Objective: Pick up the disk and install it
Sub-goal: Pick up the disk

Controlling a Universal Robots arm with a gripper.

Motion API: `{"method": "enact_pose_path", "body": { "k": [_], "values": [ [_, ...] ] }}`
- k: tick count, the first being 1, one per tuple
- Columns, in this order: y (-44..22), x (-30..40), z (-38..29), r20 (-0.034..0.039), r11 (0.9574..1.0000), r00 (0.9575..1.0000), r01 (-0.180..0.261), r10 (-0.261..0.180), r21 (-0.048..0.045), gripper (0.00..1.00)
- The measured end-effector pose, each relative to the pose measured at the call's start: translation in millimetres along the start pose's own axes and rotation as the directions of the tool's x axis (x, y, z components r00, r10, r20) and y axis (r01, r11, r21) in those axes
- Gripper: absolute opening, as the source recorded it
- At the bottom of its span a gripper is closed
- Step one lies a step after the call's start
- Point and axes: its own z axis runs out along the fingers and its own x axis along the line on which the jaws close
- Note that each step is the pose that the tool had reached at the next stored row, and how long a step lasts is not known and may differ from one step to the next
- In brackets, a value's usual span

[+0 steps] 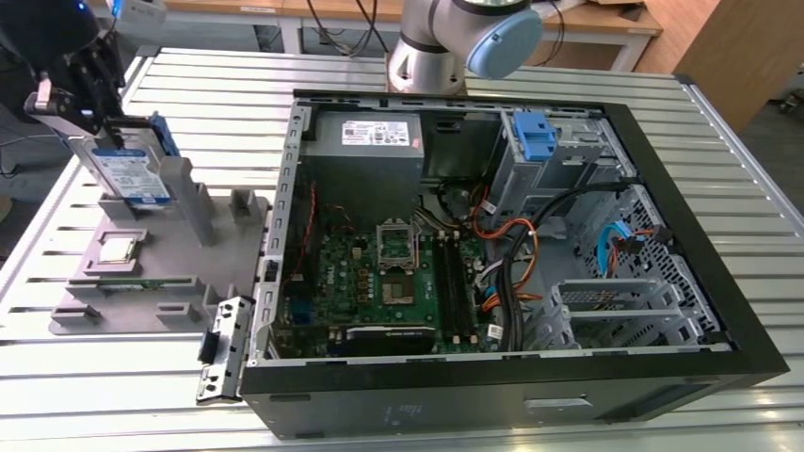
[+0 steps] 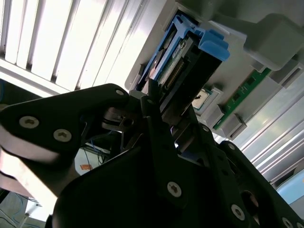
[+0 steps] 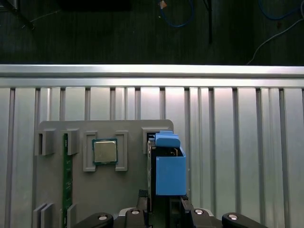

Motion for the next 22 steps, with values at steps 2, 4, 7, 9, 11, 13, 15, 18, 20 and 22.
{"method": "enact_pose_path", "body": {
  "k": [2,4,7,9,11,13,15,18,20,22],
  "values": [
    [0.1,-0.1,-1.7,0.0001,1.0000,1.0000,0.000,0.000,0.0003,0.35],
    [0.2,-0.2,-4.4,0.0002,1.0000,1.0000,0.000,0.000,0.0004,0.35],
    [0.3,-0.4,-9.0,0.0002,1.0000,1.0000,0.000,0.000,0.0004,0.35],
    [0.5,-0.5,-12.4,0.0002,1.0000,1.0000,0.000,0.000,0.0004,0.35],
    [0.6,-0.7,-16.1,0.0002,1.0000,1.0000,0.000,0.000,0.0004,0.35],
    [0.7,-0.8,-18.7,0.0002,1.0000,1.0000,0.000,0.000,0.0004,0.35],
    [0.7,-0.8,-18.7,0.0004,1.0000,1.0000,0.000,0.000,0.0007,0.35],
    [0.7,-0.8,-19.1,0.0003,1.0000,1.0000,0.000,0.000,0.0005,0.35],
    [0.7,-0.8,-19.2,0.0003,1.0000,1.0000,0.000,0.000,0.0006,0.35],
    [0.7,-0.8,-19.4,0.0002,1.0000,1.0000,0.000,0.000,0.0004,0.35]
  ]
}}
